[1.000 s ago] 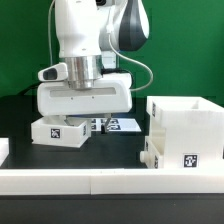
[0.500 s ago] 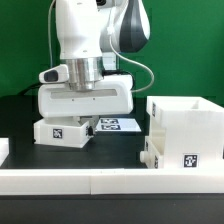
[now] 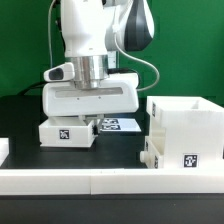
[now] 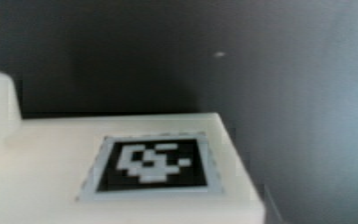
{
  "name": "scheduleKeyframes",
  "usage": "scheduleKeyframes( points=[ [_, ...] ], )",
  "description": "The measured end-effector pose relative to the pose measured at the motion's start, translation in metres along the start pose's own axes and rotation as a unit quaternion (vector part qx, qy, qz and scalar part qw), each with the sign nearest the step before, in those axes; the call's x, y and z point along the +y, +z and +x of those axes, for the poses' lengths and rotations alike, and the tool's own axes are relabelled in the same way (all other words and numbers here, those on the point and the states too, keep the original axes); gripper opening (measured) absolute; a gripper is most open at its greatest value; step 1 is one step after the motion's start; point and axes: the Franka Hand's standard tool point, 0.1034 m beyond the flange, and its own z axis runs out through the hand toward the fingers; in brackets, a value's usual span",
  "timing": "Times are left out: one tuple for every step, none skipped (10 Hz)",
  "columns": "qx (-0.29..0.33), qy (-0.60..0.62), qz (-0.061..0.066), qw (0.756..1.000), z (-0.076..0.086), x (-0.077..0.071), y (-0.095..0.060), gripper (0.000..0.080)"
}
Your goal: Assemble drawer
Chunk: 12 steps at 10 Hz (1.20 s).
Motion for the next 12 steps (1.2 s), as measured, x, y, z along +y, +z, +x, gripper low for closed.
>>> scheduleKeyframes(
  points=[
    [0.003, -0.01, 0.001, 1.0, 0.004, -0.012, -0.002, 0.0044],
    [0.001, -0.024, 0.005, 1.0, 0.01, -0.027, -0.006, 0.0044],
    [-0.007, -0.037, 0.009, 0.999, 0.018, -0.043, -0.012, 0.0044],
    [-0.012, -0.046, 0.014, 0.999, 0.027, -0.053, -0.019, 0.0044],
    [-0.013, -0.065, 0.017, 0.998, 0.036, -0.058, -0.024, 0.0044],
    [-0.032, -0.123, 0.02, 0.992, 0.043, -0.063, -0.028, 0.0044],
    [-0.049, -0.174, 0.025, 0.983, 0.051, -0.066, -0.029, 0.0044],
    [-0.043, -0.168, 0.025, 0.984, 0.054, -0.066, -0.028, 0.0044],
    [-0.045, -0.188, 0.025, 0.981, 0.052, -0.065, -0.027, 0.0044],
    [-0.044, -0.217, 0.026, 0.975, 0.052, -0.065, -0.027, 0.0044],
    [-0.044, -0.267, 0.028, 0.962, 0.052, -0.064, -0.027, 0.0044],
    [-0.043, -0.345, 0.028, 0.937, 0.057, -0.059, -0.027, 0.0044]
  ],
)
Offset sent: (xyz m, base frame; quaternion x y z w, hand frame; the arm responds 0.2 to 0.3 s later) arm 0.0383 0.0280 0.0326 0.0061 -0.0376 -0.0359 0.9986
